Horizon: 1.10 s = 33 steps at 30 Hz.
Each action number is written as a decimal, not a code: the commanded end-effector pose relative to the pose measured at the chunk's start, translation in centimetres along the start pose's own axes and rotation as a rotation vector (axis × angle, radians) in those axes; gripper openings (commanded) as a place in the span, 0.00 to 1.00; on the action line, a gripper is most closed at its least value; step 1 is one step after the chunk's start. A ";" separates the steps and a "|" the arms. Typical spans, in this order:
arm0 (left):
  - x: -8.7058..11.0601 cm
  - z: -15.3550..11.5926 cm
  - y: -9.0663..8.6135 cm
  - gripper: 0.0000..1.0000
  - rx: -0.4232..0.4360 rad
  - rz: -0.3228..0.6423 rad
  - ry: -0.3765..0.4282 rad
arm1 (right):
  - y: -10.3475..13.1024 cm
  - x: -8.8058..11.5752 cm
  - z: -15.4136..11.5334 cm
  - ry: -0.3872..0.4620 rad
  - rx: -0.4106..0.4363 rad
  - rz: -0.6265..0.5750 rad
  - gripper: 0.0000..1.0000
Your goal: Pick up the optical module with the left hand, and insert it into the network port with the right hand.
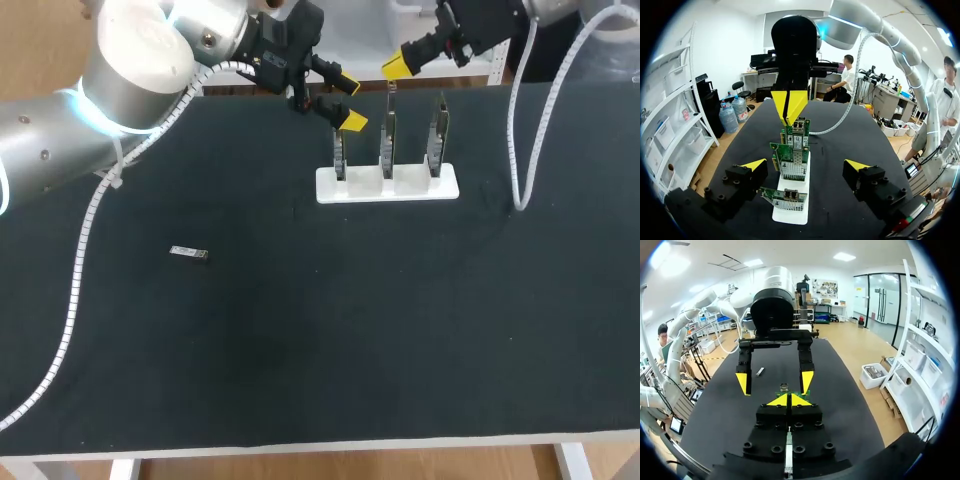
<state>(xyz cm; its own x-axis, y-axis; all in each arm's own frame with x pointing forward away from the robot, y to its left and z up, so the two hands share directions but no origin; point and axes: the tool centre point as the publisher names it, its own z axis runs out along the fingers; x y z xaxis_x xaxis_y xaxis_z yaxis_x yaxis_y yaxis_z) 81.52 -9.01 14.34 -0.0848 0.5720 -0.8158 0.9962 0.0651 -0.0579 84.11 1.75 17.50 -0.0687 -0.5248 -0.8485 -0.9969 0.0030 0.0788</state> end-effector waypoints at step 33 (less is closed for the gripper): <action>-0.1 0.0 0.1 1.00 0.002 -0.001 0.004 | 1.5 1.8 0.8 0.044 -0.042 0.047 0.00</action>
<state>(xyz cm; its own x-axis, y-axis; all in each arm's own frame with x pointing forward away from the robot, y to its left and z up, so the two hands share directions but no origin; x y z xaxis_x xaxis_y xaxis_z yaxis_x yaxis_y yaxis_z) 81.53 -9.01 14.34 -0.0848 0.5720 -0.8158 0.9962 0.0651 -0.0579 82.74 1.48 15.74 -0.1113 -0.5607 -0.8205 -0.9899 -0.0104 0.1414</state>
